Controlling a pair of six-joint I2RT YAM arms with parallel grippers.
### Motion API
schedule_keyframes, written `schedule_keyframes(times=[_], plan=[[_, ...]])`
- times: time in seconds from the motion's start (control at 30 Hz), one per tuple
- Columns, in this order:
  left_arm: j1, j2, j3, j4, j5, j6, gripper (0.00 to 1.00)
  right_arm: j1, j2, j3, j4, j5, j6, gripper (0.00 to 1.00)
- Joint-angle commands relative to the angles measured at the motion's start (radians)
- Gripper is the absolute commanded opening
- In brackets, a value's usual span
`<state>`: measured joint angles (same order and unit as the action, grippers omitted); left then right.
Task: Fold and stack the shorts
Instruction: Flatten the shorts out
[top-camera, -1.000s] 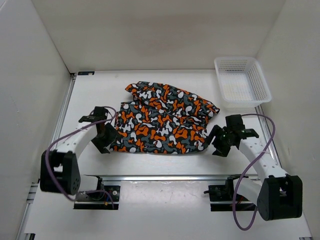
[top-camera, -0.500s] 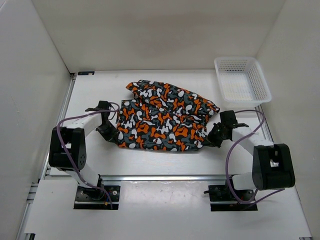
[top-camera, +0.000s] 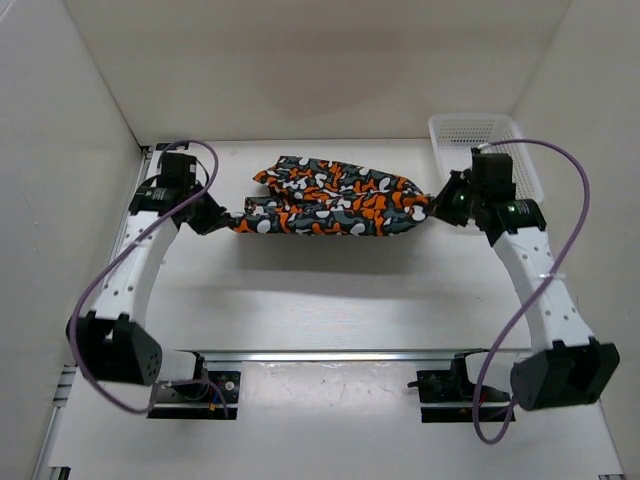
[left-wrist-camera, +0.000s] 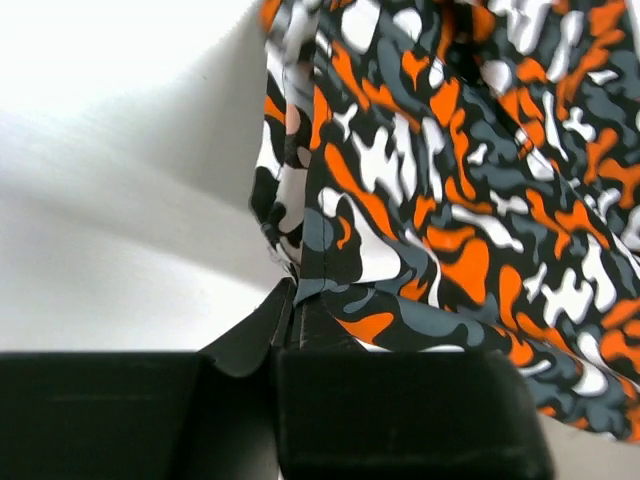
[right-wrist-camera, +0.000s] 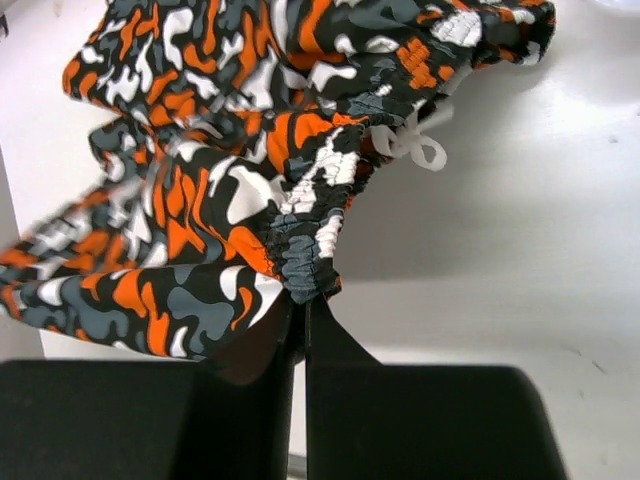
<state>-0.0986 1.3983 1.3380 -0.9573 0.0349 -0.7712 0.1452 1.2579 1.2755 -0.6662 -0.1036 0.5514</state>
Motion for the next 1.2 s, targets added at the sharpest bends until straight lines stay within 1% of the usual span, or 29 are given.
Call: schedule_keyframes(times=[0.0, 0.07, 0.1, 0.13, 0.17, 0.2, 0.23, 0.27, 0.3, 0.33, 0.4, 0.43, 0.47, 0.5, 0.53, 0.57, 0.67, 0.7, 0.77, 0.83, 0.87, 0.9, 0.97, 1.07, 1.1, 1.13, 1.17], plan=[[0.011, -0.103, -0.051, -0.118, -0.024, 0.036, 0.1, -0.006, -0.101, -0.085, -0.191, 0.084, -0.062, 0.0], [0.0, -0.128, -0.136, -0.089, -0.004, 0.027, 0.1, -0.006, -0.162, -0.152, -0.204, 0.084, -0.05, 0.0], [-0.013, -0.128, -0.164, -0.049, 0.005, 0.027, 0.1, -0.006, -0.172, -0.209, -0.204, 0.084, -0.05, 0.0], [-0.013, -0.118, -0.186, -0.031, 0.019, 0.018, 0.1, -0.006, -0.172, -0.232, -0.204, 0.084, -0.038, 0.0], [-0.013, -0.069, -0.2, -0.012, 0.035, 0.018, 0.1, -0.006, -0.141, -0.248, -0.178, 0.084, -0.038, 0.0], [-0.024, -0.032, -0.2, 0.029, 0.052, 0.018, 0.14, -0.006, -0.115, -0.258, -0.159, 0.068, -0.038, 0.0], [-0.035, 0.011, -0.191, 0.044, 0.053, 0.027, 0.21, -0.006, -0.083, -0.258, -0.129, 0.082, -0.038, 0.0], [-0.035, 0.116, -0.156, 0.058, 0.043, 0.038, 0.31, -0.006, 0.014, -0.258, -0.063, 0.082, -0.038, 0.09], [-0.044, 0.175, -0.13, 0.072, 0.034, 0.049, 0.41, -0.006, 0.081, -0.217, -0.041, 0.082, -0.051, 0.26], [-0.044, 0.235, -0.1, 0.072, 0.045, 0.061, 0.45, -0.006, 0.23, -0.184, -0.041, 0.106, -0.051, 0.43], [-0.044, 0.329, -0.042, 0.063, 0.071, 0.087, 0.47, -0.006, 0.331, -0.124, -0.073, 0.169, -0.051, 0.45], [-0.044, 0.329, -0.042, 0.063, 0.071, 0.087, 0.47, -0.006, 0.348, -0.114, -0.073, 0.18, -0.042, 0.46], [-0.044, 0.303, -0.042, 0.063, 0.053, 0.087, 0.55, -0.006, 0.33, -0.129, -0.073, 0.18, -0.042, 0.47], [-0.044, 0.248, -0.059, 0.063, 0.039, 0.087, 0.65, -0.006, 0.304, -0.151, -0.05, 0.18, -0.042, 0.51], [-0.044, 0.219, -0.068, 0.063, 0.011, 0.087, 0.66, -0.006, 0.273, -0.192, -0.05, 0.191, -0.03, 0.53], [-0.044, 0.191, -0.077, 0.052, 0.0, 0.078, 0.66, -0.006, 0.212, -0.211, -0.05, 0.202, -0.03, 0.67], [-0.044, 0.096, -0.111, 0.005, -0.068, 0.067, 0.67, -0.006, 0.095, -0.281, -0.061, 0.229, -0.008, 0.79], [-0.044, 0.055, -0.134, -0.006, -0.085, 0.056, 0.67, -0.006, 0.068, -0.297, -0.075, 0.229, -0.008, 0.8], [-0.035, 0.019, -0.161, -0.006, -0.086, 0.056, 0.67, -0.006, -0.004, -0.338, -0.084, 0.229, 0.013, 0.8], [-0.035, -0.001, -0.201, -0.006, -0.052, 0.056, 0.69, -0.006, -0.054, -0.357, -0.096, 0.229, 0.022, 0.8], [-0.035, -0.001, -0.215, -0.006, -0.02, 0.056, 0.78, -0.006, -0.066, -0.369, -0.108, 0.229, 0.033, 0.8], [-0.035, -0.001, -0.249, -0.006, -0.01, 0.056, 0.8, -0.006, -0.075, -0.369, -0.118, 0.229, 0.033, 0.8], [-0.046, -0.001, -0.286, 0.003, -0.001, 0.056, 0.88, -0.006, -0.089, -0.378, -0.118, 0.216, 0.033, 0.8], [-0.055, -0.001, -0.352, 0.017, 0.008, 0.036, 0.88, -0.006, -0.089, -0.378, -0.118, 0.196, 0.033, 0.8], [-0.055, -0.001, -0.368, 0.017, 0.008, 0.036, 0.83, -0.006, -0.089, -0.378, -0.127, 0.196, 0.033, 0.8], [-0.055, -0.015, -0.402, 0.026, 0.008, 0.004, 0.8, -0.006, -0.089, -0.378, -0.137, 0.186, 0.033, 0.8], [-0.055, -0.027, -0.416, 0.026, -0.004, -0.008, 0.78, -0.006, -0.098, -0.378, -0.138, 0.186, 0.033, 0.8]])
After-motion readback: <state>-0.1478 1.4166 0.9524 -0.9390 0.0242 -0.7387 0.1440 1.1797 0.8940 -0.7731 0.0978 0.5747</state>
